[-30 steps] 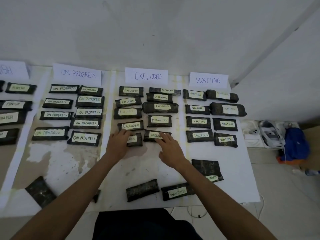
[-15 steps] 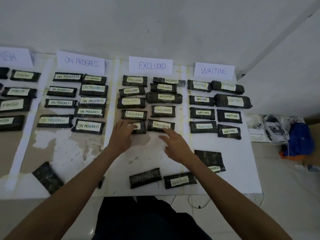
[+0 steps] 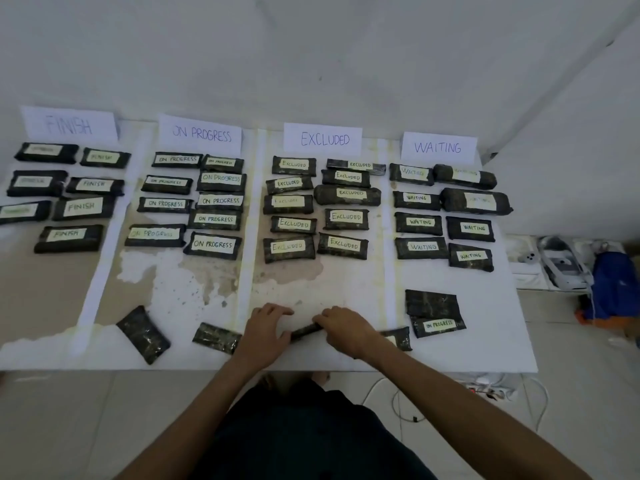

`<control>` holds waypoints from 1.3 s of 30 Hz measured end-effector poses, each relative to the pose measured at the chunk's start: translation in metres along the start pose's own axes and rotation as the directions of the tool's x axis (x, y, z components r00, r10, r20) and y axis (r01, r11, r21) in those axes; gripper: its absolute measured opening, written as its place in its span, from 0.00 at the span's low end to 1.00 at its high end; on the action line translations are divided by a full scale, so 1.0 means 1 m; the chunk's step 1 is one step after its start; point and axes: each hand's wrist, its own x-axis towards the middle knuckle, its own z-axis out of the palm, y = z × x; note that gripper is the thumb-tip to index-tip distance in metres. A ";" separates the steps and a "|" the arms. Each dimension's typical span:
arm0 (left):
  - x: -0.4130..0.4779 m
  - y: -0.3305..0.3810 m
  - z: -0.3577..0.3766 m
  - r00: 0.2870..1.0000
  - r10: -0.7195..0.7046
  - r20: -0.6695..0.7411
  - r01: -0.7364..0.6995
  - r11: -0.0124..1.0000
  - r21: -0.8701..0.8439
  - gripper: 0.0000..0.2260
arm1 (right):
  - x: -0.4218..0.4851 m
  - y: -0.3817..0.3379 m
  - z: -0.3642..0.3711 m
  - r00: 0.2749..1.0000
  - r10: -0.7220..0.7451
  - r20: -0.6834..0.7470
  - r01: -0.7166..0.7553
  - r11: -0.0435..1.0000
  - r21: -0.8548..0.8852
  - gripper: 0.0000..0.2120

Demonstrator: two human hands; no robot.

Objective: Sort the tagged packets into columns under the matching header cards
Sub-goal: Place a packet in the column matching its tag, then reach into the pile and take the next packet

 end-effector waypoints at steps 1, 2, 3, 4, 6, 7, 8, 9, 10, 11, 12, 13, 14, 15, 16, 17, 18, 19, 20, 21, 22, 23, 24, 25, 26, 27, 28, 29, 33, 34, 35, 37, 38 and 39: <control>-0.003 0.002 -0.006 0.999 -0.027 -0.019 0.026 0.998 -0.056 0.17 | -0.001 -0.003 -0.007 0.997 0.071 0.002 -0.071 0.987 0.146 0.18; -0.006 0.003 -0.010 0.998 -0.050 -0.030 0.046 0.993 -0.109 0.18 | -0.002 -0.006 -0.014 0.992 0.127 0.001 -0.122 0.952 0.281 0.18; -0.009 0.005 -0.015 0.997 -0.065 -0.034 0.059 0.986 -0.154 0.19 | -0.004 -0.009 -0.021 0.986 0.169 0.008 -0.160 0.911 0.381 0.17; -0.011 0.007 -0.019 0.997 -0.068 -0.036 0.060 0.981 -0.185 0.20 | -0.005 -0.012 -0.026 0.981 0.195 0.019 -0.183 0.878 0.443 0.16; -0.015 0.011 -0.028 0.998 -0.061 -0.029 0.053 0.975 -0.217 0.22 | -0.008 -0.017 -0.032 0.977 0.208 0.039 -0.197 0.829 0.524 0.15; -0.016 0.012 -0.032 0.998 -0.059 -0.026 0.051 0.973 -0.225 0.22 | -0.010 -0.020 -0.033 0.976 0.215 0.040 -0.200 0.807 0.555 0.14; -0.016 0.012 -0.034 0.998 -0.054 -0.026 0.046 0.973 -0.228 0.22 | -0.010 -0.023 -0.033 0.974 0.222 0.034 -0.200 0.790 0.579 0.14; -0.016 0.012 -0.037 0.998 -0.049 -0.025 0.043 0.973 -0.227 0.23 | -0.011 -0.026 -0.033 0.973 0.230 0.031 -0.201 0.772 0.603 0.14; -0.016 0.011 -0.039 0.999 -0.042 -0.026 0.035 0.974 -0.223 0.23 | -0.012 -0.029 -0.032 0.970 0.240 0.029 -0.204 0.749 0.631 0.14; -0.017 0.011 -0.041 0.999 -0.038 -0.029 0.031 0.975 -0.218 0.24 | -0.014 -0.032 -0.032 0.967 0.253 0.029 -0.208 0.719 0.663 0.14; -0.017 0.011 -0.042 0.998 -0.043 -0.036 0.034 0.975 -0.218 0.24 | -0.014 -0.035 -0.031 0.962 0.271 0.022 -0.209 0.685 0.698 0.14; -0.019 0.013 -0.043 0.997 -0.069 -0.046 0.057 0.973 -0.224 0.25 | -0.015 -0.039 -0.031 0.953 0.302 0.018 -0.217 0.643 0.735 0.14; -0.020 0.014 -0.043 0.991 -0.122 -0.056 0.104 0.964 -0.245 0.26 | -0.016 -0.044 -0.030 0.942 0.336 0.012 -0.222 0.597 0.771 0.13; -0.021 0.017 -0.043 0.978 -0.203 -0.047 0.183 0.942 -0.281 0.27 | -0.016 -0.050 -0.028 0.927 0.375 0.004 -0.227 0.554 0.801 0.14; -0.022 0.020 -0.044 0.954 -0.300 -0.002 0.282 0.898 -0.338 0.27 | -0.015 -0.056 -0.025 0.912 0.410 -0.013 -0.226 0.528 0.819 0.14; -0.023 0.023 -0.046 0.923 -0.378 0.070 0.373 0.833 -0.409 0.26 | -0.014 -0.062 -0.023 0.900 0.434 -0.037 -0.222 0.531 0.818 0.15; -0.024 0.024 -0.047 0.895 -0.418 0.155 0.436 0.750 -0.498 0.22 | -0.012 -0.068 -0.019 0.895 0.442 -0.062 -0.214 0.548 0.808 0.16; -0.025 0.025 -0.049 0.878 -0.425 0.221 0.469 0.671 -0.574 0.15 | -0.010 -0.075 -0.016 0.897 0.434 -0.079 -0.204 0.565 0.799 0.16; -0.027 0.026 -0.051 0.877 -0.422 0.231 0.469 0.641 -0.608 0.11 | -0.007 -0.082 -0.013 0.903 0.420 -0.087 -0.191 0.576 0.795 0.16; -0.028 0.025 -0.053 0.889 -0.416 0.192 0.441 0.666 -0.601 0.09 | -0.005 -0.090 -0.011 0.911 0.401 -0.092 -0.176 0.581 0.795 0.15; -0.029 0.023 -0.055 0.897 -0.417 0.147 0.420 0.700 -0.578 0.09 | -0.002 -0.097 -0.010 0.919 0.383 -0.096 -0.162 0.586 0.794 0.16; -0.030 0.021 -0.058 0.904 -0.415 0.098 0.397 0.735 -0.550 0.09 | 0.001 -0.104 -0.010 0.926 0.365 -0.099 -0.151 0.595 0.789 0.16; -0.031 0.018 -0.062 0.911 -0.408 0.051 0.374 0.769 -0.518 0.10 | 0.005 -0.110 -0.011 0.933 0.345 -0.102 -0.141 0.611 0.779 0.18; -0.032 0.014 -0.066 0.920 -0.393 0.010 0.348 0.801 -0.487 0.11 | 0.009 -0.114 -0.012 0.940 0.325 -0.104 -0.134 0.631 0.764 0.19; -0.033 0.010 -0.072 0.928 -0.371 -0.024 0.320 0.831 -0.455 0.12 | 0.013 -0.118 -0.014 0.949 0.298 -0.105 -0.123 0.656 0.745 0.21; -0.035 0.004 -0.078 0.939 -0.341 -0.053 0.289 0.861 -0.419 0.14 | 0.017 -0.122 -0.018 0.958 0.269 -0.103 -0.114 0.681 0.724 0.23; -0.036 -0.003 -0.084 0.950 -0.301 -0.084 0.252 0.897 -0.363 0.16 | 0.021 -0.124 -0.021 0.965 0.245 -0.096 -0.109 0.704 0.701 0.26; -0.037 -0.011 -0.089 0.960 -0.255 -0.118 0.214 0.936 -0.280 0.20 | 0.025 -0.126 -0.024 0.971 0.224 -0.086 -0.108 0.726 0.679 0.27; -0.041 -0.045 -0.106 0.975 -0.100 -0.197 0.126 0.984 0.128 0.29 | 0.043 -0.133 -0.037 0.980 0.182 -0.076 -0.100 0.791 0.604 0.29; -0.042 -0.052 -0.110 0.974 -0.089 -0.208 0.127 0.976 0.179 0.29 | 0.048 -0.135 -0.039 0.980 0.178 -0.084 -0.094 0.798 0.596 0.28; -0.044 -0.057 -0.114 0.972 -0.084 -0.218 0.131 0.969 0.208 0.29 | 0.053 -0.137 -0.040 0.981 0.170 -0.089 -0.086 0.804 0.589 0.27; -0.047 -0.067 -0.121 0.967 -0.067 -0.244 0.129 0.960 0.249 0.26 | 0.063 -0.142 -0.041 0.986 0.142 -0.085 -0.067 0.813 0.579 0.26; -0.049 -0.072 -0.125 0.965 -0.054 -0.257 0.125 0.955 0.268 0.24 | 0.069 -0.146 -0.042 0.989 0.126 -0.082 -0.056 0.815 0.577 0.25; -0.051 -0.078 -0.129 0.962 -0.046 -0.270 0.124 0.952 0.279 0.23 | 0.074 -0.150 -0.043 0.991 0.109 -0.081 -0.043 0.819 0.573 0.25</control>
